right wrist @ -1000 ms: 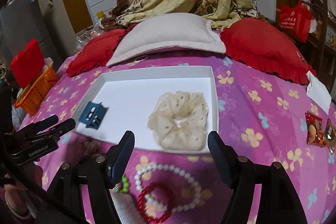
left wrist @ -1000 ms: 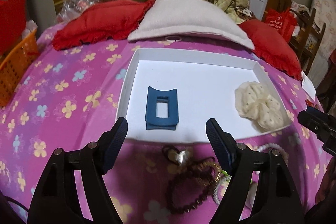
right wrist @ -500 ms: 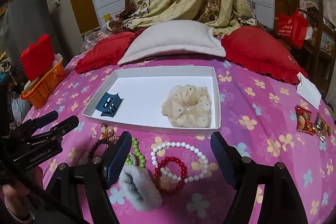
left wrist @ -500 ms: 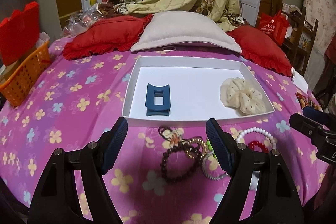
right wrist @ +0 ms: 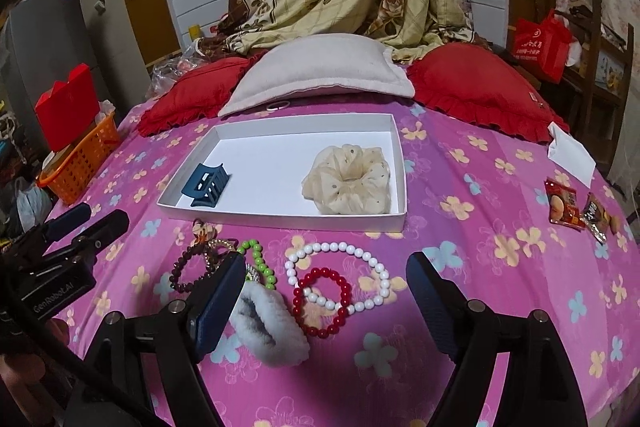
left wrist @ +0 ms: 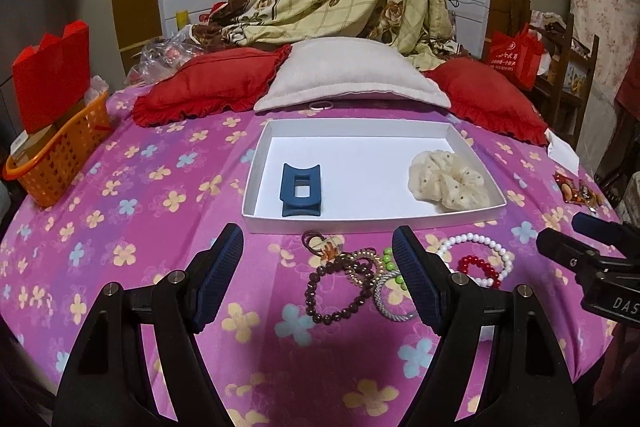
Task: Organize jewelry
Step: 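Withdraw both open tools from the tray back over the jewelry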
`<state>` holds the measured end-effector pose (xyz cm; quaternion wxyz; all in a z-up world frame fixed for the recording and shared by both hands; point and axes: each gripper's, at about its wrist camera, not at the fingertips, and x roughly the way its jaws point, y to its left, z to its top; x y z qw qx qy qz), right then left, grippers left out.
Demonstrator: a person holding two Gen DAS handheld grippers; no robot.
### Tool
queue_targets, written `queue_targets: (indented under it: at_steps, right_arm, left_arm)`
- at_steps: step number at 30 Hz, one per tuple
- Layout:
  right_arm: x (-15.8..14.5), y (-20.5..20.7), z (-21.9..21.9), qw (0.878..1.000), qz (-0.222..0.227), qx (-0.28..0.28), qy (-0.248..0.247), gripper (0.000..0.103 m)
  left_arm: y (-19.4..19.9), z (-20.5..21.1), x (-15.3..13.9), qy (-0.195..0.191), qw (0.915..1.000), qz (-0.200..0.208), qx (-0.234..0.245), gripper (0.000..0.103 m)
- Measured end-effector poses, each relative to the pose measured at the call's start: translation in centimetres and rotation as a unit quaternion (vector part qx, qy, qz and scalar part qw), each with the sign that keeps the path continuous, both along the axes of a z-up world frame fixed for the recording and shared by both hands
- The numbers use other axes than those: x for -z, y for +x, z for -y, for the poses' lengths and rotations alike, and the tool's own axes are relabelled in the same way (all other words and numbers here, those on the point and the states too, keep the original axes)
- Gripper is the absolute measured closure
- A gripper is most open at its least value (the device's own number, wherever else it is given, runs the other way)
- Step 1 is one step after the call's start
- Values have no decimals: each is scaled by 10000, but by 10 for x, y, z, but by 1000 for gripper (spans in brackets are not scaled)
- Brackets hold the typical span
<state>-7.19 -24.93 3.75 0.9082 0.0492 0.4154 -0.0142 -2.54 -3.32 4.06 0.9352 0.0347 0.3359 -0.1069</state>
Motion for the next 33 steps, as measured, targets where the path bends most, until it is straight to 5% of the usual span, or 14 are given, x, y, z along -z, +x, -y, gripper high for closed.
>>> queue_targets:
  at_steps: [33]
  right_arm:
    - [-16,-21,-13,9997,87,-182,-141,20]
  left_arm:
    - [-27,-11,-11,80,9997,137,-176,26]
